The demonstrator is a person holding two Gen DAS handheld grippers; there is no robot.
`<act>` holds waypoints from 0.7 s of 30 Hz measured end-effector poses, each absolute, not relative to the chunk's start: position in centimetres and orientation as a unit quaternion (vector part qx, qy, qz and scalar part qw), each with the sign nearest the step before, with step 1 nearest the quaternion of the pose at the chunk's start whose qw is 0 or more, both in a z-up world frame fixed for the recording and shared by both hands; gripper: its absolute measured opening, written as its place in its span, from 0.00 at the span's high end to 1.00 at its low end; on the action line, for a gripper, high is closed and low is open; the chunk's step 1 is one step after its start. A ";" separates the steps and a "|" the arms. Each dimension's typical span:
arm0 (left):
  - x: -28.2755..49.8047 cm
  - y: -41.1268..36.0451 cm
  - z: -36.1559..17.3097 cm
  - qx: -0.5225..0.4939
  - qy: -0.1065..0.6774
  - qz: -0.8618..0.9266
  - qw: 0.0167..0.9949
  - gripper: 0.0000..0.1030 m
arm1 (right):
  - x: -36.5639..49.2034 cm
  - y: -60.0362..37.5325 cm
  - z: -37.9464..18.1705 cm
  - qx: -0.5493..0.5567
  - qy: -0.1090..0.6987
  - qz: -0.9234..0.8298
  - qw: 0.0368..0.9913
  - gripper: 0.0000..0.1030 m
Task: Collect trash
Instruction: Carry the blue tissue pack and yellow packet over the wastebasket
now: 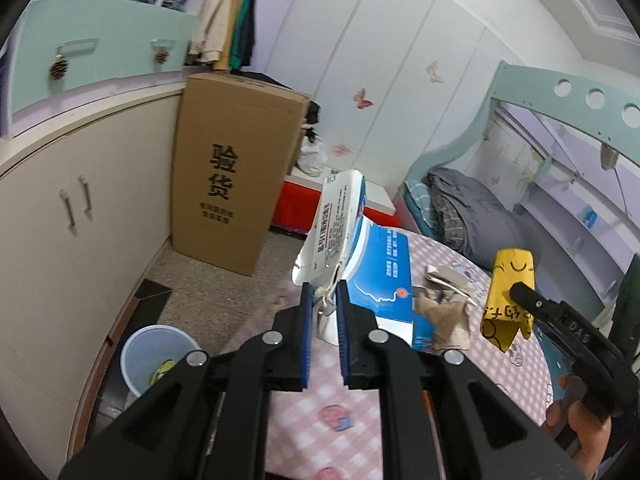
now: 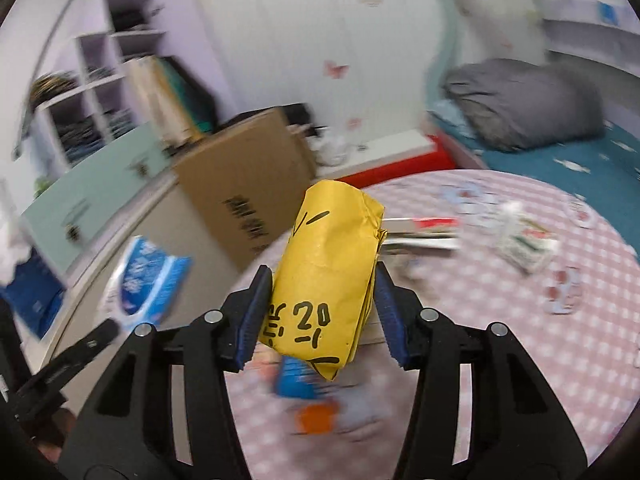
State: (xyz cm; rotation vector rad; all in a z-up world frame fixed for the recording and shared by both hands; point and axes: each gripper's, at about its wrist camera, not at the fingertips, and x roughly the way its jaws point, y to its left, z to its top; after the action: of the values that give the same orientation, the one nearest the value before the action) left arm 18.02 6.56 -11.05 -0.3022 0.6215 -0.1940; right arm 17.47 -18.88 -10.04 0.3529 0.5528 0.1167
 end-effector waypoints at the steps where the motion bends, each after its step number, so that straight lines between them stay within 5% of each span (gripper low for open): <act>1: 17.9 7.6 -11.1 -0.151 0.305 -0.087 0.936 0.90 | 17.8 -17.2 -10.0 0.169 0.277 0.080 0.942 0.51; 21: 20.5 22.9 -17.9 -0.194 0.367 0.052 0.909 0.89 | 25.0 3.0 -16.7 0.095 0.359 0.234 0.898 0.50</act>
State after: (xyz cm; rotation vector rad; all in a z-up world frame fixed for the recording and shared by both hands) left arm 20.51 22.95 -17.93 -0.3996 0.7563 0.1074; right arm 25.03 2.99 -16.69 0.1975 0.7434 0.4848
